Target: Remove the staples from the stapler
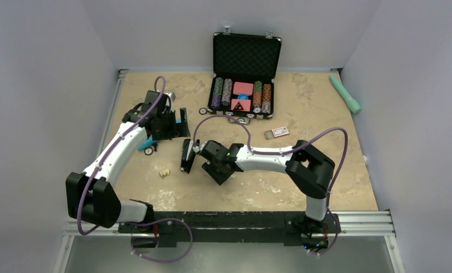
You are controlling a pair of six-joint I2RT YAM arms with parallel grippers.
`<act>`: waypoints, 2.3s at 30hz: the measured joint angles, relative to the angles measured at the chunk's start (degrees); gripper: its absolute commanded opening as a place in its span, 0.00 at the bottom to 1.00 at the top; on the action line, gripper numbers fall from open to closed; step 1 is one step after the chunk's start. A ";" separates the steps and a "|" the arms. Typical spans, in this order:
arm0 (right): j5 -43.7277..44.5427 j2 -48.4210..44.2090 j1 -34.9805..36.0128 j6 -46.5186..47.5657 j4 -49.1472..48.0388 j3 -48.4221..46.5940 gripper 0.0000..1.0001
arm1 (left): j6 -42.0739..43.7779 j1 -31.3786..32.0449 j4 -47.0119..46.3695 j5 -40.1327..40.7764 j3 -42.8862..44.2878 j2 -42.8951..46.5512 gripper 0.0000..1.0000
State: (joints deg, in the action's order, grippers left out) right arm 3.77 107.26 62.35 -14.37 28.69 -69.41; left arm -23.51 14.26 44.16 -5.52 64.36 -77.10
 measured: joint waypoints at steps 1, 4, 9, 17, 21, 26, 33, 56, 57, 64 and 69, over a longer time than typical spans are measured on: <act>0.00 0.00 0.00 -0.02 0.04 0.00 0.41 | 0.00 0.00 0.00 -0.02 0.00 0.00 0.97; 0.00 0.00 0.00 -0.22 0.15 0.00 0.41 | 0.00 0.00 0.00 -0.02 0.00 0.00 0.97; 0.00 0.00 0.00 -0.74 0.24 0.00 0.40 | -0.04 0.00 -0.02 -0.22 0.00 -0.02 0.96; -0.22 -0.02 0.00 -1.31 0.24 0.00 0.33 | -0.09 0.00 -0.26 -0.26 -0.26 -0.02 0.96; -0.26 -0.02 0.00 -1.44 0.26 0.00 0.30 | -0.09 0.02 -0.37 -0.24 -0.33 -0.02 0.96; -0.26 0.00 0.00 -1.46 0.28 0.00 0.22 | -0.09 0.02 -0.39 -0.24 -0.46 -0.02 0.96; -0.28 0.00 0.00 -1.64 0.28 0.00 0.09 | -0.09 0.02 -0.42 -0.24 -0.50 -0.02 0.96; 0.94 0.44 0.00 -0.96 2.80 -1.51 0.00 | -0.02 0.02 -0.39 -0.24 -0.50 -0.02 0.96; 1.33 0.44 0.00 -0.90 3.15 -1.75 0.00 | -0.02 0.02 -0.39 -0.24 -0.50 -0.02 0.96; 5.66 0.44 -0.04 -0.09 3.39 -3.08 0.00 | 0.07 0.02 -0.37 -0.22 -0.50 0.00 0.96; 6.01 0.44 -1.64 -0.11 2.82 -3.13 0.00 | 0.09 0.02 -0.28 -0.20 -0.50 0.00 0.96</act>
State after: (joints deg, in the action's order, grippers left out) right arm 9.78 107.70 60.71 -14.48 31.51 -72.53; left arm -23.42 14.28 43.88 -5.72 63.86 -77.10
